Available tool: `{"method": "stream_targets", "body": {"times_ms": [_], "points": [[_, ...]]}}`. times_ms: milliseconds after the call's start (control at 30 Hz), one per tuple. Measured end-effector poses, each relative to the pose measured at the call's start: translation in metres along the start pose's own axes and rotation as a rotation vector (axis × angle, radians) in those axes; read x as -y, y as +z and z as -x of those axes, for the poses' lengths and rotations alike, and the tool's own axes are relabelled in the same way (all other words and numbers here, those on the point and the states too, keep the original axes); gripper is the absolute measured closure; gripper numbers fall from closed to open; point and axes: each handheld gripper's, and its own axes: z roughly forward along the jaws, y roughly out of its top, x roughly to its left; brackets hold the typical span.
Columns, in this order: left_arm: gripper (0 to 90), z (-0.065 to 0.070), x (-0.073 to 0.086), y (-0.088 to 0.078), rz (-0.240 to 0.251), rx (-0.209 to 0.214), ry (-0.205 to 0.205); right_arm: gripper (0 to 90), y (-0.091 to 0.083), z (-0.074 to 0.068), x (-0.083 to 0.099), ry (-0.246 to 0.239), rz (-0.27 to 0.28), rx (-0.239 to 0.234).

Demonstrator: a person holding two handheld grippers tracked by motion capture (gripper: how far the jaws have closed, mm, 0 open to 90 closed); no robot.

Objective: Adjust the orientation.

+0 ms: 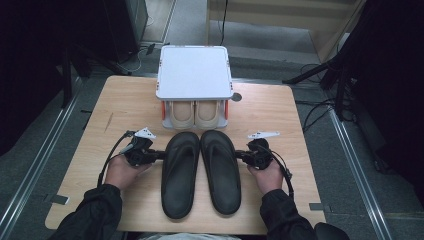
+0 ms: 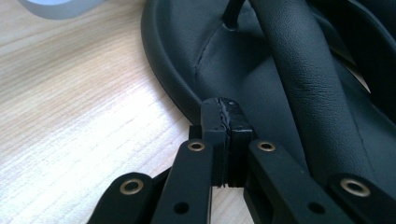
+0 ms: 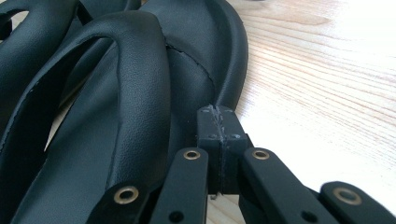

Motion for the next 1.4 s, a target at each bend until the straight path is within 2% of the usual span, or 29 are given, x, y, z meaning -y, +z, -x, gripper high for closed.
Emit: {"method": "stream_targets", "body": {"times_ms": [200, 267, 367, 600, 667, 733, 867, 1167, 1233, 1400], "points": [[90.0, 0.008, 0.000, 0.002, -0.012, 0.011, 0.022, 90.0, 0.001, -0.002, 0.000, -0.003, -0.003, -0.006], [90.0, 0.009, 0.000, 0.002, -0.016, 0.018, 0.020, 90.0, 0.001, -0.002, 0.000, -0.004, -0.002, -0.006], [90.0, 0.011, 0.001, 0.003, -0.022, 0.050, 0.004, 90.0, 0.001, -0.002, 0.000, -0.002, -0.001, -0.004], [90.0, 0.013, 0.000, 0.002, -0.020, 0.046, 0.004, 90.0, 0.002, -0.001, -0.001, -0.001, 0.009, -0.006], [90.0, 0.012, 0.000, 0.000, -0.017, 0.025, 0.012, 90.0, 0.002, -0.001, -0.001, -0.003, 0.018, -0.004], [90.0, 0.009, 0.001, -0.002, -0.002, 0.028, -0.016, 90.0, -0.001, -0.001, -0.002, -0.008, 0.030, 0.010], [90.0, 0.004, 0.000, -0.010, 0.041, 0.034, -0.051, 90.0, -0.010, 0.001, -0.005, 0.007, 0.085, -0.006], [78.2, 0.002, -0.001, -0.028, 0.097, 0.036, -0.066, 82.3, -0.030, -0.017, -0.011, 0.003, 0.166, -0.047], [75.9, 0.003, -0.001, -0.031, 0.113, 0.036, -0.061, 80.9, -0.033, -0.023, -0.011, -0.010, 0.178, -0.055], [68.6, 0.008, -0.002, -0.034, 0.109, 0.023, -0.034, 76.7, -0.038, -0.034, -0.010, -0.006, 0.190, -0.077]]}}
